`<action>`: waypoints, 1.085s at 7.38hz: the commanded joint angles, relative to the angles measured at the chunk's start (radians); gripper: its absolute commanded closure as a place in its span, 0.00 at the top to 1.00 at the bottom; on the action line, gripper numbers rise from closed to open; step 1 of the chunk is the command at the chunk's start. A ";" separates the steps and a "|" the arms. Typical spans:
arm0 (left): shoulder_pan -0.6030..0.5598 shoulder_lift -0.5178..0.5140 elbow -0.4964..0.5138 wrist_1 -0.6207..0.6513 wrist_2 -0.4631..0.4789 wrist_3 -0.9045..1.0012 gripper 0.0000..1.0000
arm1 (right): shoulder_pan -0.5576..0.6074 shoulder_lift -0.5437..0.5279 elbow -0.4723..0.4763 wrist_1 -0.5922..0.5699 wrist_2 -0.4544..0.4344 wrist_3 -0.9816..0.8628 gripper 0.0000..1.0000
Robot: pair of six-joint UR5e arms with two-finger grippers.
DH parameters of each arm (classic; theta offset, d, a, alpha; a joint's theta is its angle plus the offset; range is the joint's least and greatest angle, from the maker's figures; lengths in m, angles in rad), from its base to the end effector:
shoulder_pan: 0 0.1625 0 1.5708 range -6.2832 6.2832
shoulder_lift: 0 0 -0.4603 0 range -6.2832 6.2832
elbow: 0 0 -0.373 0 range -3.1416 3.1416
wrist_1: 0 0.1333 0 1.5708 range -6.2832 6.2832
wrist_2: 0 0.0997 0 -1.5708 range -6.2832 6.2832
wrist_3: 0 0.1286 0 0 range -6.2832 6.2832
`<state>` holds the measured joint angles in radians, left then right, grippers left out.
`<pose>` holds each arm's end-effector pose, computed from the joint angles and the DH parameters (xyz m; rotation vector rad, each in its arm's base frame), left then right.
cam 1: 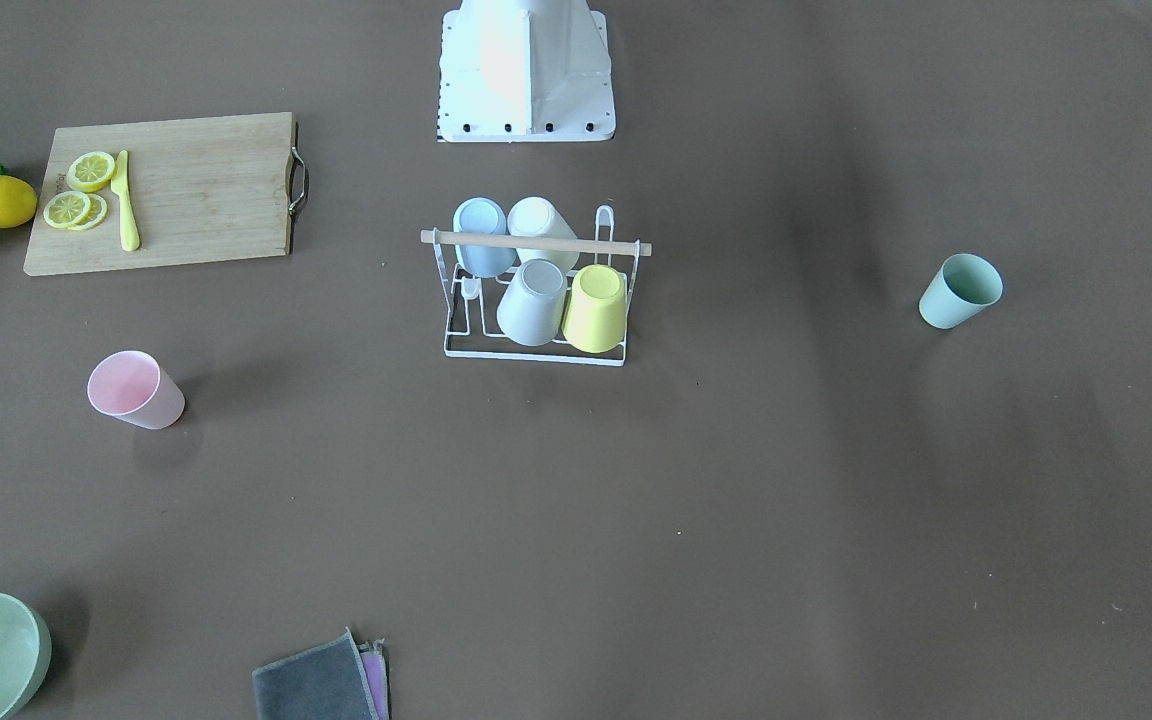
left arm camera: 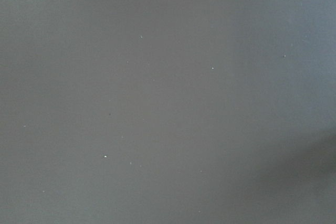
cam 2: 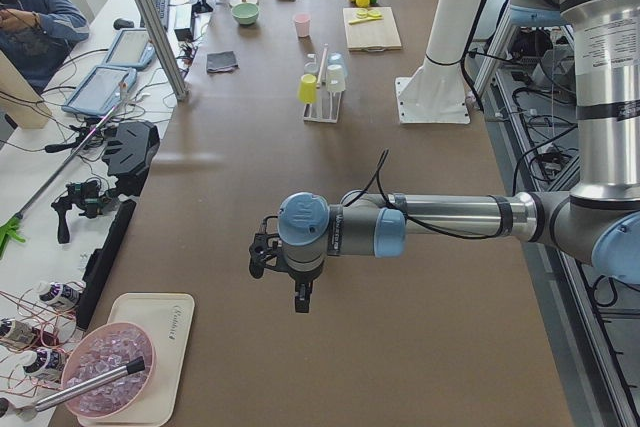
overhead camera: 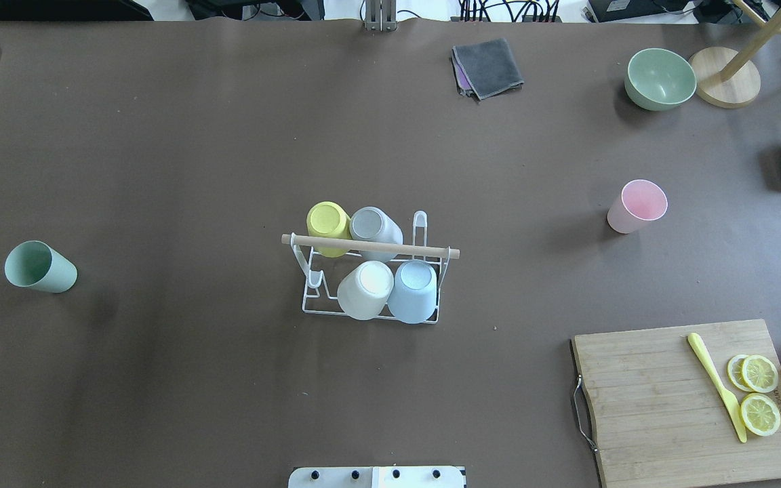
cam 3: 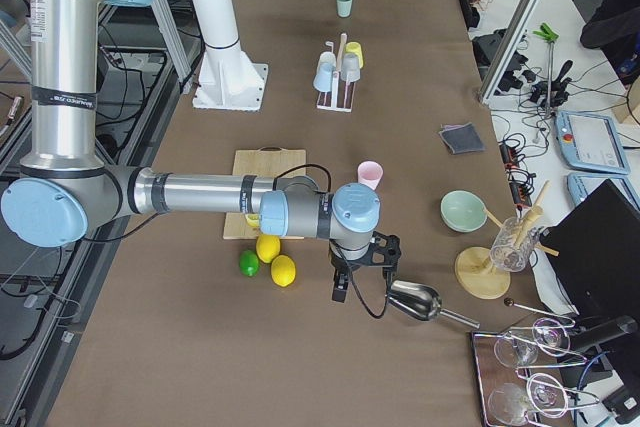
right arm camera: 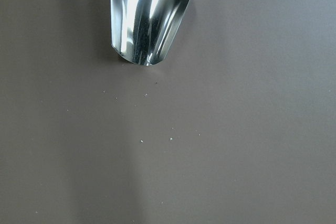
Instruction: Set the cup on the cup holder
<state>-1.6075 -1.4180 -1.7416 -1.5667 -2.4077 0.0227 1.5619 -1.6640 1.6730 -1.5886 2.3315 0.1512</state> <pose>-0.0526 -0.4021 0.6955 0.0379 0.8361 -0.0074 0.0408 -0.4294 0.7115 -0.0692 -0.7582 0.1387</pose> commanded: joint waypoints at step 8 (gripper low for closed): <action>0.046 -0.049 -0.012 0.139 0.005 0.002 0.98 | -0.002 0.001 -0.007 -0.001 -0.004 0.004 1.00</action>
<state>-1.5618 -1.4691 -1.7523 -1.4282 -2.4027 0.0243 1.5611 -1.6621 1.6682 -1.5892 2.3267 0.1541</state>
